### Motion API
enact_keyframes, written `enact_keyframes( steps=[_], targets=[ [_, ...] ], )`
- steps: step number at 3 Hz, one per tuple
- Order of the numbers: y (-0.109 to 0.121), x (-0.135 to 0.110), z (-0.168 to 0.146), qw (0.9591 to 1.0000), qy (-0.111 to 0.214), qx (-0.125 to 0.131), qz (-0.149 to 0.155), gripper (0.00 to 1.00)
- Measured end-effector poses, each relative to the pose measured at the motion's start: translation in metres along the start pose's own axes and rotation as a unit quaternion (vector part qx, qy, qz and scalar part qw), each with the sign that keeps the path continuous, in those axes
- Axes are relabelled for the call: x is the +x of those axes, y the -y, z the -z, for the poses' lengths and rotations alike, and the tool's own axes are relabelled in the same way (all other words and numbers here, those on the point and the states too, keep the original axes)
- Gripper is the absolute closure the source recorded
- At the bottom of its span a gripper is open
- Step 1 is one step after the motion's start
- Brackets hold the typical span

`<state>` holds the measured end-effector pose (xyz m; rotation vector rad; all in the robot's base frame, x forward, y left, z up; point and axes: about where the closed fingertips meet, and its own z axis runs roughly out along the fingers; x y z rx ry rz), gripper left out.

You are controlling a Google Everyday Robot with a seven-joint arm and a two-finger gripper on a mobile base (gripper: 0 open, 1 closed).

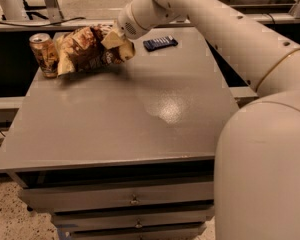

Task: Move brown chip bag near orange can

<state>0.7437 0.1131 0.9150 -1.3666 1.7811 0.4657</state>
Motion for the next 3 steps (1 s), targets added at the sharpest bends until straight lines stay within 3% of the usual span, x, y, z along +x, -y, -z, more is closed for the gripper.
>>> enact_keyframes(
  steps=[3],
  targets=[
    [-0.021,0.01,-0.014,0.9997,0.004,-0.022,-0.008,0.14]
  ],
)
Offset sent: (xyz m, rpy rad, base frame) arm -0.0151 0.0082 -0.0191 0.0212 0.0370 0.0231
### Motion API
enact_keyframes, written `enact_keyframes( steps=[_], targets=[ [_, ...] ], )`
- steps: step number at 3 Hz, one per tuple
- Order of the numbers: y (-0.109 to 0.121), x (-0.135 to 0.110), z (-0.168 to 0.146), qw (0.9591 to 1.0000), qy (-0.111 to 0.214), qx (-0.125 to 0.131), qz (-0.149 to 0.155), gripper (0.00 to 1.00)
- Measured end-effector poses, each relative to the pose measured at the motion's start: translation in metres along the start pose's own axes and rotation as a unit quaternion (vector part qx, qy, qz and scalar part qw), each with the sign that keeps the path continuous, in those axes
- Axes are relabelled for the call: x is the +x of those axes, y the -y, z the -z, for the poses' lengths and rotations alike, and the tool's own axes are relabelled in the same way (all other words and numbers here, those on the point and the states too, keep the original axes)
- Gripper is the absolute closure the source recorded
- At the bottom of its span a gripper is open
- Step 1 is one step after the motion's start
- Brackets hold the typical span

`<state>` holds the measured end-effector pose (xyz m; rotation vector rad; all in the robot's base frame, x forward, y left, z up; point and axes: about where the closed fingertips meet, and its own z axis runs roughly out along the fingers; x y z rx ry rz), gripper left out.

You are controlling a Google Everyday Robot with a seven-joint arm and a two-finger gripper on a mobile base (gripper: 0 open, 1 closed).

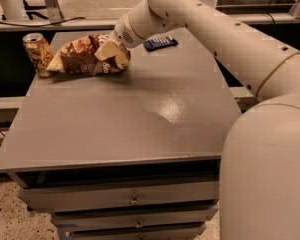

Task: Move brown chip bag near orange can

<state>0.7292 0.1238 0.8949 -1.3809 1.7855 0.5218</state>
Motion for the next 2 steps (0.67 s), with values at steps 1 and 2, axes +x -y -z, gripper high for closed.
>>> enact_keyframes(
  steps=[1,2],
  targets=[
    [-0.004,0.003,0.001,1.0,0.001,-0.003,0.001,0.0],
    [-0.01,0.007,0.013,0.9999,0.015,-0.002,0.001,0.0]
  ],
)
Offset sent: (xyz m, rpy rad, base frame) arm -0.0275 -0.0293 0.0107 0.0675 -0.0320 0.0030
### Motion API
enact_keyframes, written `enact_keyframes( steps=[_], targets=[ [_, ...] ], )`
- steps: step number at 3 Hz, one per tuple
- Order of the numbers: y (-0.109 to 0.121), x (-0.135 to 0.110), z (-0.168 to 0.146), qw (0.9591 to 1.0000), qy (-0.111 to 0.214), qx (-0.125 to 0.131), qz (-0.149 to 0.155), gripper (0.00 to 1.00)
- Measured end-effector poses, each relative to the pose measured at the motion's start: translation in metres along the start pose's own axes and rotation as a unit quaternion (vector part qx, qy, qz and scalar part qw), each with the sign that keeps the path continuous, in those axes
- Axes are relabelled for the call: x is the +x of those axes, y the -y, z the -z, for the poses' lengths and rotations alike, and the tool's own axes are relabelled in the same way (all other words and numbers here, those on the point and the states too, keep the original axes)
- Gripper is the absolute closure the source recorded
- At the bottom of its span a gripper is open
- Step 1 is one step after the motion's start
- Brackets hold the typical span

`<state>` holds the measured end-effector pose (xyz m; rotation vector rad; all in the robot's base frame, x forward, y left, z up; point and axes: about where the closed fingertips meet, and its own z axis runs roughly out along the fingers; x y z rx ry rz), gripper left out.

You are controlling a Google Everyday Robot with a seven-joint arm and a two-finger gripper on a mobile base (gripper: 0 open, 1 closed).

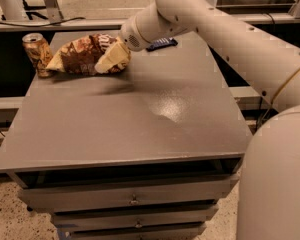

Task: Move brown chip bag near orange can

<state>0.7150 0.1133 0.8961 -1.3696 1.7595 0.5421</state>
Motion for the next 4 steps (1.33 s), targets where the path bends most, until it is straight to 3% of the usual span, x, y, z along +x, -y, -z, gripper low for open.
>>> enact_keyframes(
  steps=[1,2,3,4],
  targets=[
    [-0.017,-0.002,0.03,0.9987,0.048,0.012,0.013,0.0],
    [-0.042,0.003,0.062,0.9941,0.1,0.025,0.035,0.0],
    [-0.062,0.026,0.095,0.9886,0.137,0.029,0.056,0.0],
    [-0.058,0.079,0.159,0.9842,0.144,0.058,0.085,0.0]
  ],
)
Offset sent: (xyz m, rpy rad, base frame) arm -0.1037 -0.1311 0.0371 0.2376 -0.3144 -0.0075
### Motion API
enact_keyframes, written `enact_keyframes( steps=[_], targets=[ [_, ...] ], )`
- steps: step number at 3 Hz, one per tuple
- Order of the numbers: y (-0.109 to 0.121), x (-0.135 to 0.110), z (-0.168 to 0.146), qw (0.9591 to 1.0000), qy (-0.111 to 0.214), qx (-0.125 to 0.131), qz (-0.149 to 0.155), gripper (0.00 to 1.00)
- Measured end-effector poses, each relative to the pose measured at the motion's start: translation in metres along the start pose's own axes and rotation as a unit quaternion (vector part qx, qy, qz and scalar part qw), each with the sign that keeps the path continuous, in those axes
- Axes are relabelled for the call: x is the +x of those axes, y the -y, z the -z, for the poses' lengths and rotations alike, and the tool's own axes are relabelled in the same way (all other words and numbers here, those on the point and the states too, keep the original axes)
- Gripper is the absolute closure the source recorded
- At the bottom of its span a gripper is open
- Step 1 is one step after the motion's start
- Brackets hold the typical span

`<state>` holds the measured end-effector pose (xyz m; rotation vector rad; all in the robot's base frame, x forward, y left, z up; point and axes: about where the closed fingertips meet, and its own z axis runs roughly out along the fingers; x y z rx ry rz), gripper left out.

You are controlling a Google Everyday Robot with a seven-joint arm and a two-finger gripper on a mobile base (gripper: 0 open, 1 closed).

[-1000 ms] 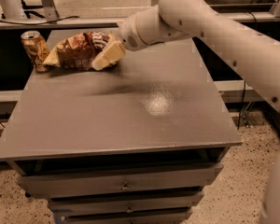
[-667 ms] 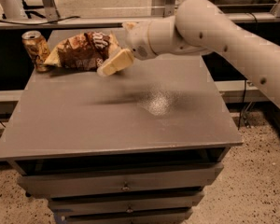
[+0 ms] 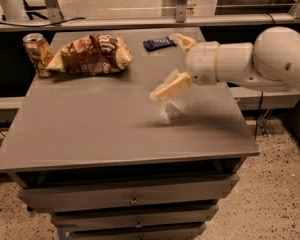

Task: Move brown chip bag near orange can

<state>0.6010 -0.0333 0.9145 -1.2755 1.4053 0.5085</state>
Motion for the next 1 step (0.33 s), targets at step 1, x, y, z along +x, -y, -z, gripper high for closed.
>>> enact_keyframes(
  steps=[1],
  targets=[
    [0.0047,0.0119,0.0274,0.9997,-0.009,0.019,0.009,0.0]
  ],
)
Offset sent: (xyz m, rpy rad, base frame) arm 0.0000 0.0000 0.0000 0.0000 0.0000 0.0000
